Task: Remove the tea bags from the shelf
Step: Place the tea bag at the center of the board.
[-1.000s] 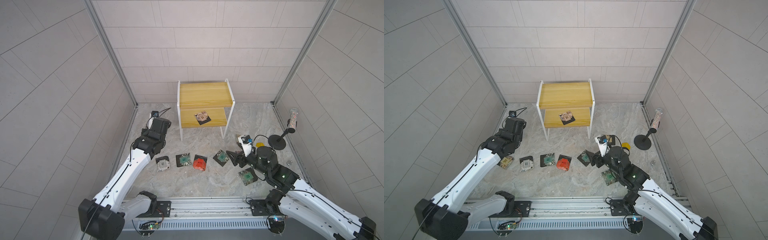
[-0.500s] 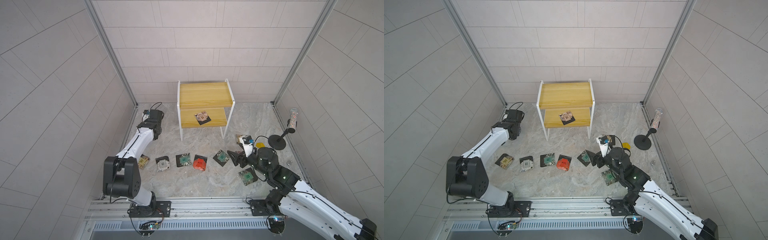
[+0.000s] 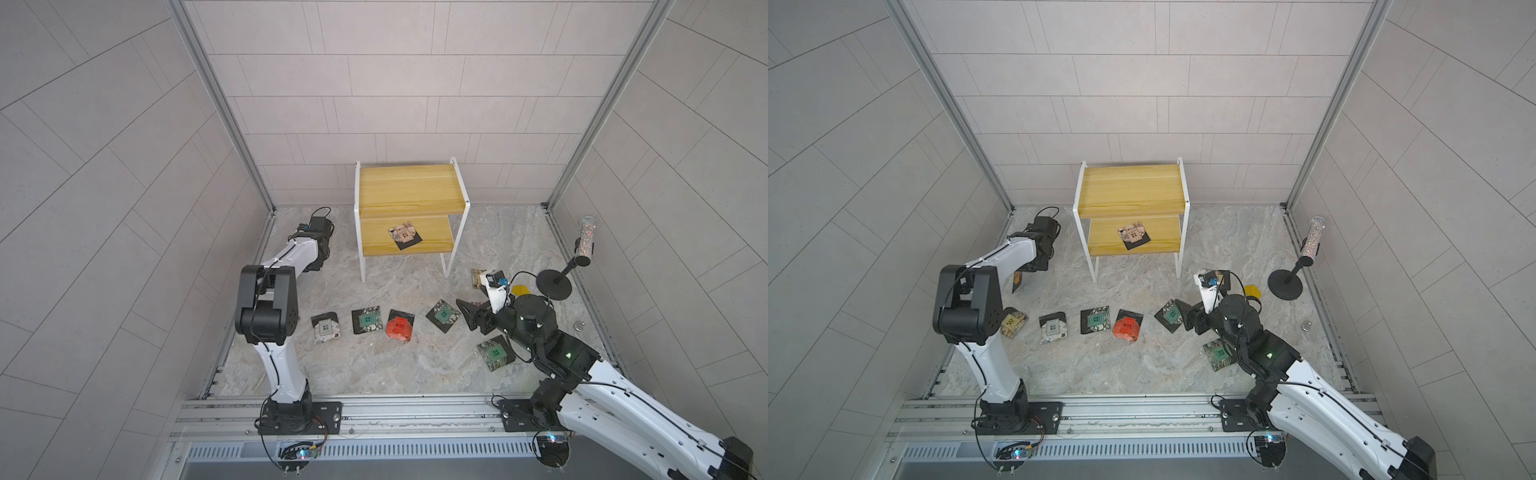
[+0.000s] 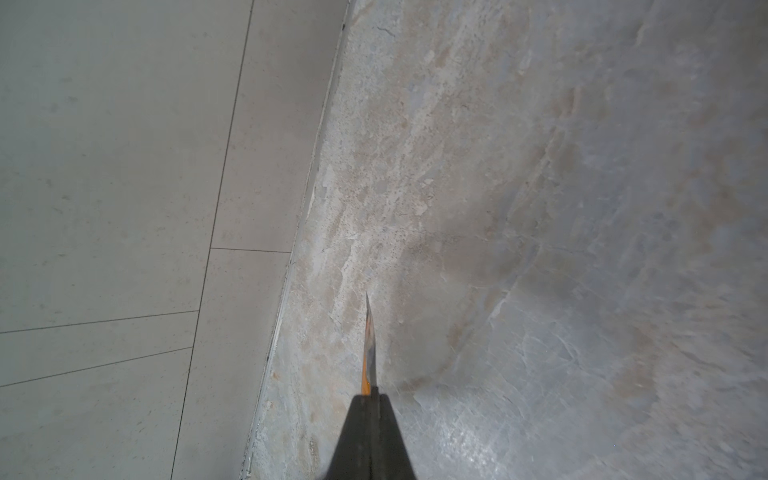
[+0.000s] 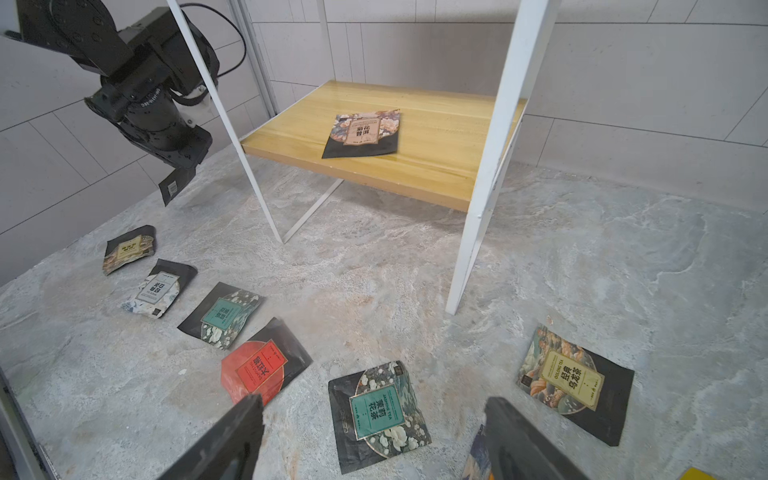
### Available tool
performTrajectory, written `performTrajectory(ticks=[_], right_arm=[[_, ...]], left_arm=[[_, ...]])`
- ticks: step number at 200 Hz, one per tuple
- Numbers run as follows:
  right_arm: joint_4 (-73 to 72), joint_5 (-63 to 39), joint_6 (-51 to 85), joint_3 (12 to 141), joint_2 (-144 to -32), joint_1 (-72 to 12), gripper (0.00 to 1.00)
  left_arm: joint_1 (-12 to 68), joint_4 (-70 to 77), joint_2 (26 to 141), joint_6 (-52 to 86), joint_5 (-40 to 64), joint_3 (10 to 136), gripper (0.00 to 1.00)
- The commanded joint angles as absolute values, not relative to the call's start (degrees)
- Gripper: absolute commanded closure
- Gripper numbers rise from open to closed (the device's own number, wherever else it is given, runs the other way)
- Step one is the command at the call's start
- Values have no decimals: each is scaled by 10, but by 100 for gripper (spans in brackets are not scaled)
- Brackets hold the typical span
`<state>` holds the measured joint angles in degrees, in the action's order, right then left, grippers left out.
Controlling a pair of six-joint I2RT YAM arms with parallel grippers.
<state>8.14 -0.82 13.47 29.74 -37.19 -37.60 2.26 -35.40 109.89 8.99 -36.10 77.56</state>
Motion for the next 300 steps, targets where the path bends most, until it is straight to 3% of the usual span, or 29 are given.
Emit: performTrajectory(ticks=[1, 36, 126, 147, 161, 186, 300], right_arm=[[93, 4, 127, 296, -373, -378, 13], [96, 6, 127, 300, -380, -378, 13], [93, 12, 123, 304, -395, -377, 13], [92, 11, 124, 303, -395, -377, 13], [91, 11, 126, 302, -394, -378, 13], [91, 10, 126, 302, -390, -377, 13], [113, -1, 132, 317, -379, -377, 13]], left_arm=[[20, -371, 1120, 85, -368, 803, 100], [20, -371, 1149, 87, -362, 824, 96], [22, -381, 1154, 95, -344, 835, 71], [23, -381, 1138, 96, -340, 830, 65], [23, -380, 1130, 96, -336, 829, 53], [23, -380, 1113, 99, -329, 827, 52], [57, -267, 858, 95, -164, 696, 28]])
